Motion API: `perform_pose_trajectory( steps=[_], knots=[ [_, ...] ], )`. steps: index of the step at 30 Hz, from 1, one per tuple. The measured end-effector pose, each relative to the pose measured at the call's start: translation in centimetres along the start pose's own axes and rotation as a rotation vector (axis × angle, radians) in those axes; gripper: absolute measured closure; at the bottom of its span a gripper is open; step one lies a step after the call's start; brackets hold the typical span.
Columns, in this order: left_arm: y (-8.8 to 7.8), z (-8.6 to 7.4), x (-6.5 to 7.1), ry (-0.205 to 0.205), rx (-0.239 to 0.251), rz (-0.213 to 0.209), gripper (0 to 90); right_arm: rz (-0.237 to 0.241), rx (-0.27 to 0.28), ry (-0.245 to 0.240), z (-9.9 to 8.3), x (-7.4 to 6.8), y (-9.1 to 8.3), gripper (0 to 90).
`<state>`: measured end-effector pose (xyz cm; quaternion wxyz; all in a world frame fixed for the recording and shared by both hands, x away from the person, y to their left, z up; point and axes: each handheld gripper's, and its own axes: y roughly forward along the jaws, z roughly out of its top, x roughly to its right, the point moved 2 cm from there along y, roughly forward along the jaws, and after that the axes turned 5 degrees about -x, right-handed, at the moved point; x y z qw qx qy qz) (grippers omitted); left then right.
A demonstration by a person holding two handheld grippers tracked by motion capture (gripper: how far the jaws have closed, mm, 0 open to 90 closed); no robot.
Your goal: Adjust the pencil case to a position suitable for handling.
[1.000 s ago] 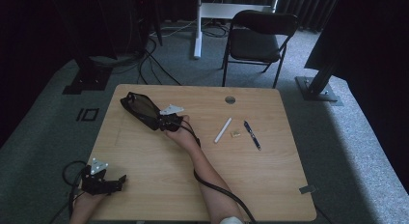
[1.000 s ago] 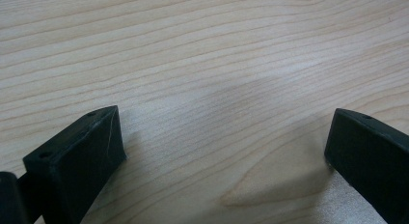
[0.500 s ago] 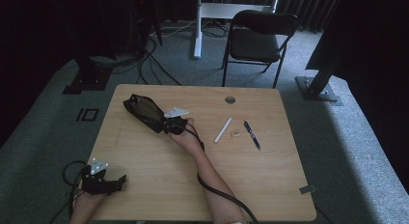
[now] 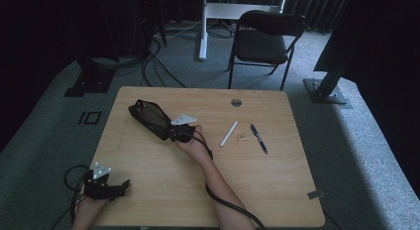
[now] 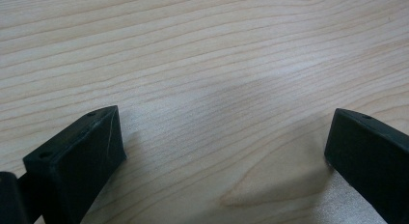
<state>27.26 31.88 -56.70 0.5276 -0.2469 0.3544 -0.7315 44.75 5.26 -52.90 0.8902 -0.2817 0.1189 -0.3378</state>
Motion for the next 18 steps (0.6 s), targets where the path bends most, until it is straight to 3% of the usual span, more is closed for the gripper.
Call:
perform_pose_trajectory(
  steps=[18],
  knots=[
    [0.0, 0.0, 0.0, 0.000, 0.000, 0.000, 0.3, -0.005, 0.003, 0.026, -1.8, -0.4, -2.1, 73.0]
  ],
)
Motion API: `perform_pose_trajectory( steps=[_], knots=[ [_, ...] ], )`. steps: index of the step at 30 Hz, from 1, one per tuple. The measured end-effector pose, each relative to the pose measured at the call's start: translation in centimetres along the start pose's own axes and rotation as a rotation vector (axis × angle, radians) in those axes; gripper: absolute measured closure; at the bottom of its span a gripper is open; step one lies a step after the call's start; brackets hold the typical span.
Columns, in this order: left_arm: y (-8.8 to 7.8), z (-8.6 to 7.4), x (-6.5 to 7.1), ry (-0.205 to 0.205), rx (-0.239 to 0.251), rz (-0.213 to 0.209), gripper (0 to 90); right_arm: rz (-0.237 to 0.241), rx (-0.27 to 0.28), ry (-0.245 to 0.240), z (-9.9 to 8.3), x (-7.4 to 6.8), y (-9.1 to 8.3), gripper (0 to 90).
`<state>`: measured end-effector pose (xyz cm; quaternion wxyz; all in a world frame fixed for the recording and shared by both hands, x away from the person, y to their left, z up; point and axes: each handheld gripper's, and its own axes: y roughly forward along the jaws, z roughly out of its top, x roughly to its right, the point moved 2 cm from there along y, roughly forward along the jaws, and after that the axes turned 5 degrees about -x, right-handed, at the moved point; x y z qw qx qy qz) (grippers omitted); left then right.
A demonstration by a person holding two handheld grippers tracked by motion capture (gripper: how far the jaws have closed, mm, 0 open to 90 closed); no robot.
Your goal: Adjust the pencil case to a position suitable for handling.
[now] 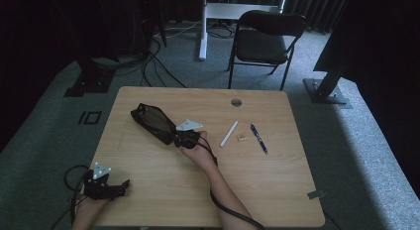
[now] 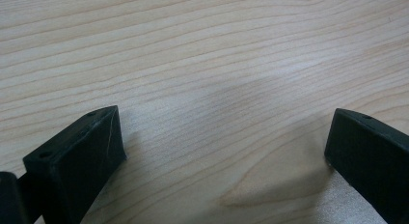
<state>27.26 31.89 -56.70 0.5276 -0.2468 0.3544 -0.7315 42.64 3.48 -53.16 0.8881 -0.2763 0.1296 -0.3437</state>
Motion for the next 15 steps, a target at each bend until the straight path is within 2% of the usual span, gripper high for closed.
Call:
perform_pose_trajectory(
  steps=[15],
  knots=[
    [0.0, 0.0, 0.0, 0.000, 0.000, 0.000, 0.3, -0.014, 0.001, -0.003, -2.6, 0.2, -3.4, 73.0]
  ],
)
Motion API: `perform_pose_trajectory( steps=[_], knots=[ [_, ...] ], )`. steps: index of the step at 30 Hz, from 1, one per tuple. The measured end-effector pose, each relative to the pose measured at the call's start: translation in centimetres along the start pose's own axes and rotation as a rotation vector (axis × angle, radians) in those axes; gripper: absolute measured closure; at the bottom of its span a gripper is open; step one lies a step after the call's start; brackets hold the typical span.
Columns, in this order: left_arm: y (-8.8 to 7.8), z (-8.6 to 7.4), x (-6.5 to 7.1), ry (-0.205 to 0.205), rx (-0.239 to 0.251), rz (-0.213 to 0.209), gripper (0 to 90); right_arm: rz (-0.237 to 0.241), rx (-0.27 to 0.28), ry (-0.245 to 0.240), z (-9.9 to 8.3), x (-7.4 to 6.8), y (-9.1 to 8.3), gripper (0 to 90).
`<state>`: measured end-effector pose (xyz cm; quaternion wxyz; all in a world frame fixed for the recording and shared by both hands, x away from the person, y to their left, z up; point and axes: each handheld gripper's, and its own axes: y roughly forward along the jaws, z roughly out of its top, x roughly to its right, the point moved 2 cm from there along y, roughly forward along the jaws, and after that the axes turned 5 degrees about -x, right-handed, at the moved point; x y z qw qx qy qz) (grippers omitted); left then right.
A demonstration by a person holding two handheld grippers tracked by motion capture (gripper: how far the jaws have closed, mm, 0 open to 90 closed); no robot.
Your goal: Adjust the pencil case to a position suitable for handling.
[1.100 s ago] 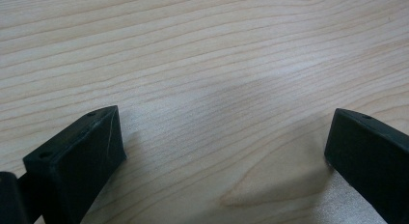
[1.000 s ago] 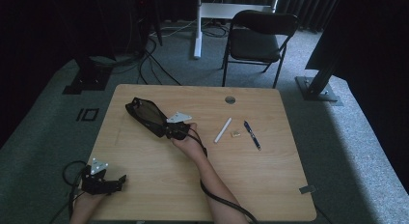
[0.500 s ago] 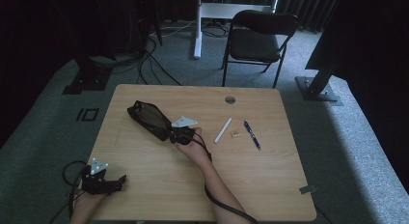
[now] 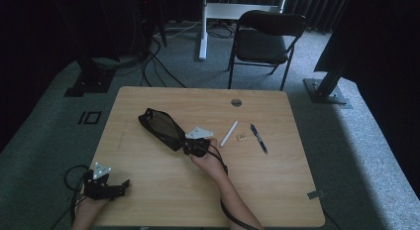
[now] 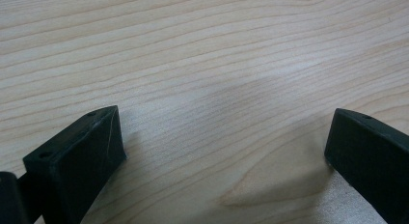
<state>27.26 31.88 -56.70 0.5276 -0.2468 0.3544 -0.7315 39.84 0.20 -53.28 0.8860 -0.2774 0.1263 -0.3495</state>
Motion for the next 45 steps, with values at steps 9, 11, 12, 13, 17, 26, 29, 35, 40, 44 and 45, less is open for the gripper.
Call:
perform_pose_trajectory(
  steps=[9, 11, 12, 13, 17, 26, 29, 35, 40, 44, 45],
  knots=[
    [0.0, 0.0, 0.0, 0.000, 0.000, 0.000, 0.2, 0.000, 0.008, 0.009, -1.1, 0.0, -1.5, 73.0],
    [0.0, 0.0, 0.0, 0.000, 0.000, 0.000, 0.3, -0.004, 0.009, 0.010, -1.4, 0.0, -1.8, 73.0],
    [0.0, 0.0, 0.0, 0.000, 0.000, 0.000, 0.3, -0.003, 0.009, 0.012, -1.5, 0.0, -1.9, 73.0],
    [0.0, 0.0, 0.0, 0.000, 0.000, 0.000, 0.2, -0.001, 0.009, 0.015, -1.7, 0.1, -2.1, 73.0],
    [0.0, 0.0, 0.0, 0.000, 0.000, 0.000, 0.3, 0.000, 0.010, 0.011, -2.2, 0.0, -2.6, 73.0],
    [0.0, 0.0, 0.0, 0.000, 0.000, 0.000, 0.3, 0.002, 0.005, 0.013, -3.1, 0.0, -3.9, 73.0],
    [0.0, 0.0, 0.0, 0.000, 0.000, 0.000, 0.3, 0.001, 0.004, 0.008, -3.3, 0.0, -4.5, 73.0],
    [0.0, 0.0, 0.0, 0.000, 0.000, 0.000, 0.2, 0.002, 0.005, 0.014, -4.1, 0.1, -5.4, 73.0],
    [0.0, 0.0, 0.0, 0.000, 0.000, 0.000, 0.3, 0.001, 0.008, 0.024, -4.7, 0.3, -6.4, 73.0],
    [0.0, 0.0, 0.0, 0.000, 0.000, 0.000, 0.2, 0.003, 0.008, 0.023, -5.3, 0.4, -7.3, 73.0],
    [0.0, 0.0, 0.0, 0.000, 0.000, 0.000, 0.3, -0.002, 0.008, 0.022, -5.5, 0.4, -7.6, 73.0]
  ],
)
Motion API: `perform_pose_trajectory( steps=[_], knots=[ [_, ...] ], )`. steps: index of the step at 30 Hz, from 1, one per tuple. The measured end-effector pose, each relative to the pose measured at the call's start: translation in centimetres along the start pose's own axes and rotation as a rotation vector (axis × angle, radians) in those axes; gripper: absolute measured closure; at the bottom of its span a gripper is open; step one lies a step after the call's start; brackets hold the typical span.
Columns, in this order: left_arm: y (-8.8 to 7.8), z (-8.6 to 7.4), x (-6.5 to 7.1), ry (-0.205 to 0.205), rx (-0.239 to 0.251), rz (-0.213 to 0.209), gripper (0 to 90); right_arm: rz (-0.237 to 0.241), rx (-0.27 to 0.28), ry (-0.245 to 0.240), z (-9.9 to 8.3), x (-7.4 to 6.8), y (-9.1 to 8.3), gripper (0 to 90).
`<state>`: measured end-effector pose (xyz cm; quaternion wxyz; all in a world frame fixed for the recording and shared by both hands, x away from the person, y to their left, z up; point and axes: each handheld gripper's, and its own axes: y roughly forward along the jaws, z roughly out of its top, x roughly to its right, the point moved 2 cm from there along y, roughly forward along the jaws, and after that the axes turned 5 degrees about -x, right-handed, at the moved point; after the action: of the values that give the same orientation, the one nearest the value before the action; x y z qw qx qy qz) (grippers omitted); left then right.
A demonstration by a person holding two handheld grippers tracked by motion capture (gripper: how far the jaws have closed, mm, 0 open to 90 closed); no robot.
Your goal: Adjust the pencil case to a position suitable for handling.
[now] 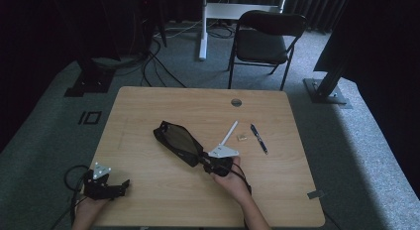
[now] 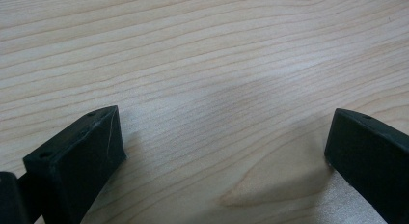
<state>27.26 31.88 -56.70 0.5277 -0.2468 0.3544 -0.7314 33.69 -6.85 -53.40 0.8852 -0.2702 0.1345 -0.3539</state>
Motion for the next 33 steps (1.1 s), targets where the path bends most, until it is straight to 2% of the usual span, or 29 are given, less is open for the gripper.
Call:
perform_pose_trajectory(
  steps=[3, 16, 22, 33],
  knots=[
    [0.0, 0.0, 0.0, 0.000, 0.000, 0.000, 0.3, 0.004, 0.005, 0.019, -0.5, 0.3, -0.7, 73.0],
    [0.0, 0.0, 0.0, 0.000, 0.000, 0.000, 0.3, -0.002, -0.018, -0.002, -2.2, 0.8, -3.4, 73.0],
    [0.0, 0.0, 0.0, 0.000, 0.000, 0.000, 0.3, 0.003, -0.018, 0.018, -2.9, 1.1, -4.6, 73.0],
    [0.0, 0.0, 0.0, 0.000, 0.000, 0.000, 0.3, 0.001, -0.027, 0.019, -4.5, 1.5, -6.7, 73.0]
  ],
)
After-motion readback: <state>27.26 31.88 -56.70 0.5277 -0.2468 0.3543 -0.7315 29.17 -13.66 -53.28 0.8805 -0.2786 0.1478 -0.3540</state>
